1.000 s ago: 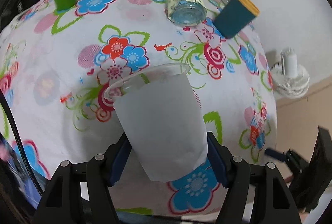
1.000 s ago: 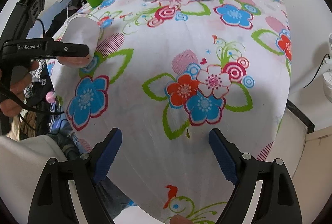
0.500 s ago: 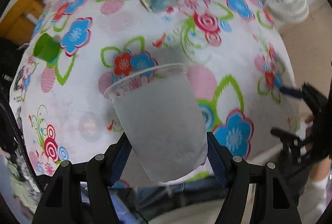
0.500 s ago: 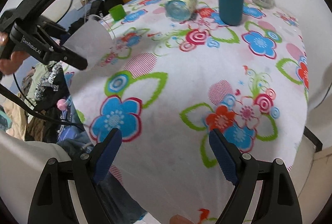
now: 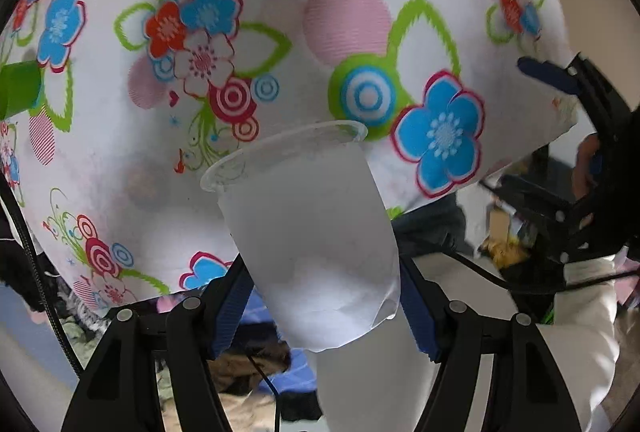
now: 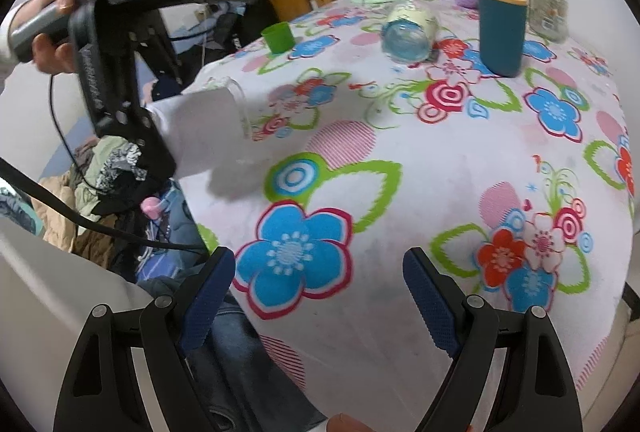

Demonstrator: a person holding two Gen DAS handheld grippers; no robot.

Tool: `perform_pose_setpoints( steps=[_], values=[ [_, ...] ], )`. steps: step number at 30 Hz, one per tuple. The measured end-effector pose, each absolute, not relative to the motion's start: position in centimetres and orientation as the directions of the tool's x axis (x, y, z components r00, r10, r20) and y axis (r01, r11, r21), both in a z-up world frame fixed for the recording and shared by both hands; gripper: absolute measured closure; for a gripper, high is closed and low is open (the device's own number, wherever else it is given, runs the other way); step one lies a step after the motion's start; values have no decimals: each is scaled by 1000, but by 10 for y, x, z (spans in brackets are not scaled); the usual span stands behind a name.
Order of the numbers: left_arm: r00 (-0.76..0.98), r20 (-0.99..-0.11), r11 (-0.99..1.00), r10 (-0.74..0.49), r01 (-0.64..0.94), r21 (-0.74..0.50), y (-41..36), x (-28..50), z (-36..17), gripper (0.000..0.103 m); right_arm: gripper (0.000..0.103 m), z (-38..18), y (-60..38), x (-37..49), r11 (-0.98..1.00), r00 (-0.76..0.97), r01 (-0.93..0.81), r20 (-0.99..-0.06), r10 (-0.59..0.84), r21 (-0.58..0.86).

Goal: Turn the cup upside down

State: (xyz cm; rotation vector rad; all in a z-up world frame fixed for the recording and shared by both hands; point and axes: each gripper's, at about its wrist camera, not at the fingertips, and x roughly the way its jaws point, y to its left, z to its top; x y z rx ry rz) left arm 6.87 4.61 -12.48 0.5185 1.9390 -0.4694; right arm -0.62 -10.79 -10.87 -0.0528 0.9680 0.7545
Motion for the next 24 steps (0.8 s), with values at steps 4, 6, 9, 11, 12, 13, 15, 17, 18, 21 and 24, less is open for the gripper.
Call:
perform_pose_setpoints(
  steps=[4,6,9,11,12,13,15,17,18,21,24],
  values=[
    [-423,-887,825,187,558,-92,40,69,-139,31,15,-111,-106,-8,736,338,-603,-737,586,309],
    [-434,-878,821,201,564,-91,38,68,-144,30,15,-112,-106,-8,734,338,-597,-729,595,323],
    [-440,-873,818,208,568,-92,26,80,-149,30,15,-115,-108,-7,737,340,-585,-723,601,337],
    [-435,-875,817,210,570,-87,22,84,-150,30,15,-115,-109,-6,740,344,-579,-720,603,343],
    [-430,-878,817,211,571,-83,22,85,-152,30,15,-115,-110,-6,741,347,-576,-718,603,344],
    [-423,-881,817,211,571,-78,22,86,-153,30,15,-115,-111,-6,742,349,-574,-716,605,347],
    [-416,-884,821,212,567,-70,20,85,-156,30,15,-114,-111,-5,741,351,-570,-711,609,354],
    [-419,-884,823,209,563,-72,21,84,-157,30,15,-113,-111,-6,743,354,-569,-711,608,352],
    [-416,-885,819,209,569,-74,20,83,-156,31,15,-113,-111,-6,744,357,-570,-711,606,347],
    [-368,-908,801,201,596,-64,20,80,-147,32,15,-112,-110,-8,746,365,-575,-710,602,336],
    [-277,-942,788,189,616,-23,24,79,-139,32,15,-111,-109,-6,748,371,-573,-707,602,337]
  ],
)
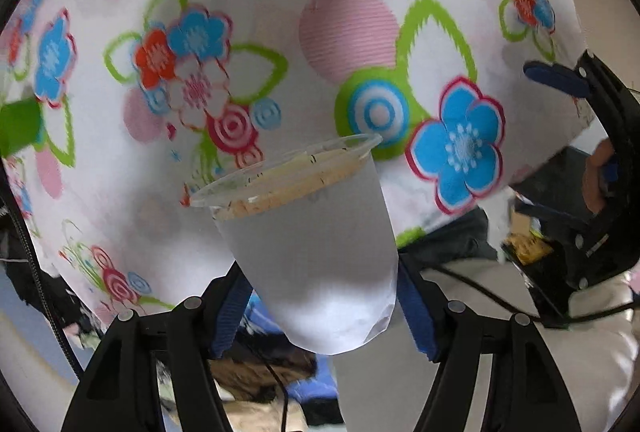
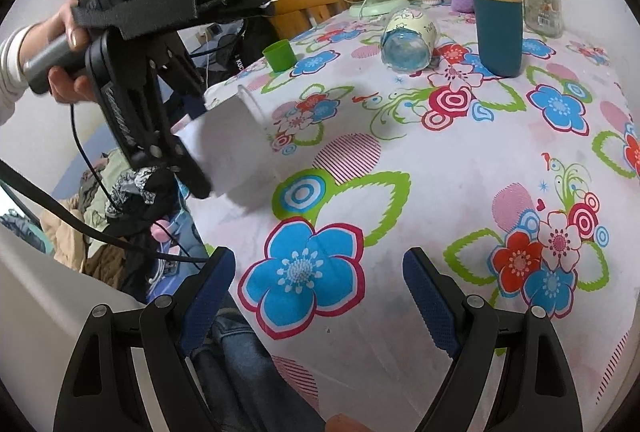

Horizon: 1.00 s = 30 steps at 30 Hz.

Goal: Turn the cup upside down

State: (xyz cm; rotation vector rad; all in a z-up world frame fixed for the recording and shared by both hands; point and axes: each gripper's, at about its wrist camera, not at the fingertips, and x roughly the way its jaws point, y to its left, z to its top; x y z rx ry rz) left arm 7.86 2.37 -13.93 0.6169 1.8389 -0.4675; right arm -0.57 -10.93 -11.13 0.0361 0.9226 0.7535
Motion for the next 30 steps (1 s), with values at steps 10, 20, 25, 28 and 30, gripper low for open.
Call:
perform_pose_setpoints(
  steps=[10,20,25,28,30],
  values=[
    [-45,-994,820,100,569,57,38,88,-146,16,15,-106,-109,-12,760,385,-570,-715,583,312],
    [47,-999,855,-1,519,23,64,84,-130,8,15,-104,-112,-10,769,396,-555,-714,578,315],
    [88,-996,879,-30,477,16,81,75,-136,7,15,-103,-110,-7,765,391,-563,-715,580,312],
    [111,-993,894,-38,449,16,90,68,-146,7,15,-103,-107,-5,762,390,-567,-713,583,313],
    [122,-992,903,-43,430,14,97,68,-148,8,15,-104,-105,-5,760,387,-570,-714,584,313]
  ],
)
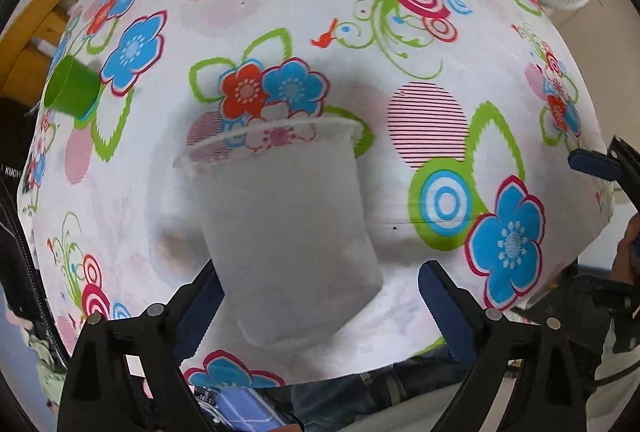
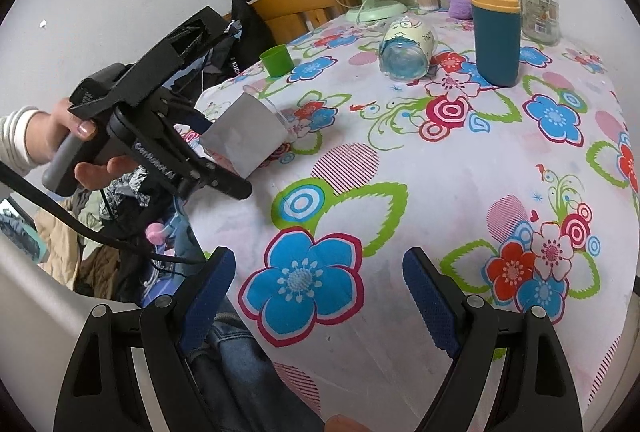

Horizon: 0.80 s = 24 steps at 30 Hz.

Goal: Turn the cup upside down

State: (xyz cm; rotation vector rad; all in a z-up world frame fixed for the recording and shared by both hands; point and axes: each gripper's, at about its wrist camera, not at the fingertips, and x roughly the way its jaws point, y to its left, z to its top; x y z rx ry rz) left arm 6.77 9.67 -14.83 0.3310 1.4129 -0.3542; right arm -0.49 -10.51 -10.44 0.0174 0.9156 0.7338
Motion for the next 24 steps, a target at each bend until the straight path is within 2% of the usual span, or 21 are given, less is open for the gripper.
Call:
perform_pose_setpoints(
  steps=[2,4,6,14,20,24],
  values=[
    [133,-990,913,-47,408,11,105,69,-150,14,15,-106,-103,-4,760,384,-570,-716,583,313],
    [127,-990,922,-55,387,-2,113,76,-151,27,15,-107,-103,-4,760,383,-569,-717,582,313],
    [101,-992,929,-72,368,-30,126,73,-159,35,15,-108,-103,-4,761,383,-568,-718,582,314],
    [19,-999,926,-44,376,-34,151,92,-159,38,15,-107,-105,-3,762,391,-564,-709,587,319],
    [-117,-988,895,104,444,42,151,110,-135,38,15,-109,-100,-4,742,389,-575,-682,619,346],
    [-219,-948,845,232,527,85,138,114,-128,38,15,-111,-94,-4,729,390,-585,-664,638,356]
  ],
)
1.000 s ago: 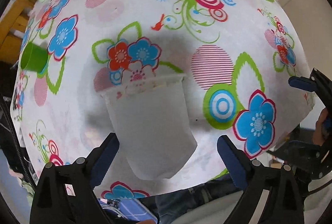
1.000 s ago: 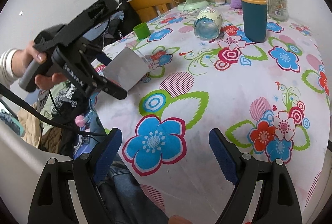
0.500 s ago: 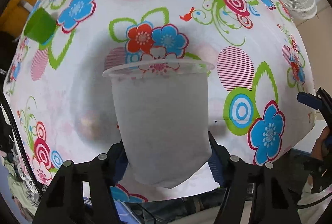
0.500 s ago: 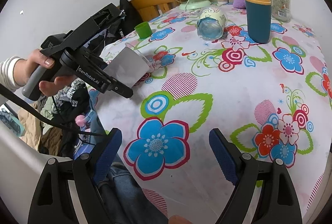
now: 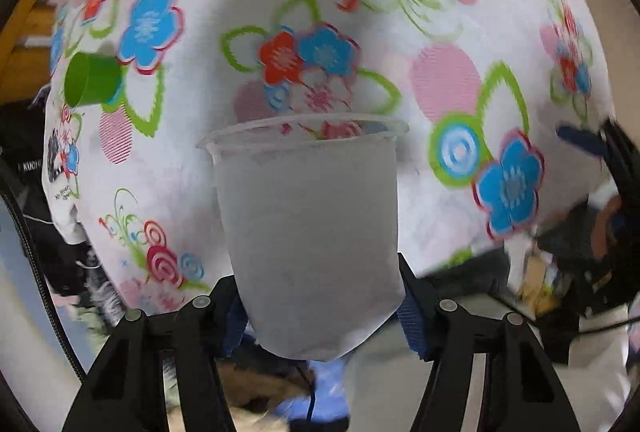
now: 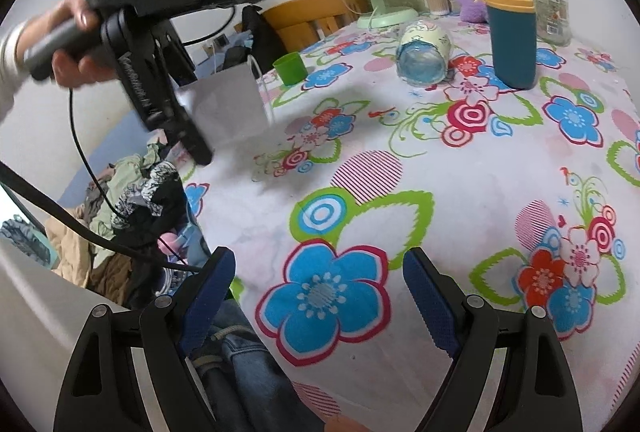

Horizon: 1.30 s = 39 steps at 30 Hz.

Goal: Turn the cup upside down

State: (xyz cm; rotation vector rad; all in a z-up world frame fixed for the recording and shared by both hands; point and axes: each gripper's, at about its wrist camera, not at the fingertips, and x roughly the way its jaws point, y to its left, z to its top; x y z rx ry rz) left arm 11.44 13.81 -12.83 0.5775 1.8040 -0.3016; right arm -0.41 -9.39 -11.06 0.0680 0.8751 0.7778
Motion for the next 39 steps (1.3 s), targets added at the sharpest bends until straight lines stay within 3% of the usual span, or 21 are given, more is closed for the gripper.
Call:
perform_pose_setpoints(
  steps=[7,13,28,33,39],
  values=[
    [-299,-804,681,514,713,170,121,83,-164,37,15,-113,-93,-9,711,403,-595,-626,667,375],
    [-310,-698,585,646,788,192,111,78,-198,37,15,-116,-96,-13,706,411,-592,-609,679,389],
    [-258,-651,498,713,841,212,61,81,-210,33,15,-119,-108,-16,701,432,-574,-570,699,424],
    [-217,-703,490,678,846,212,38,76,-195,18,15,-120,-107,-14,711,437,-572,-582,686,409],
    [-158,-786,515,598,827,225,35,86,-172,13,15,-119,-101,-10,719,444,-571,-588,676,396]
  ],
)
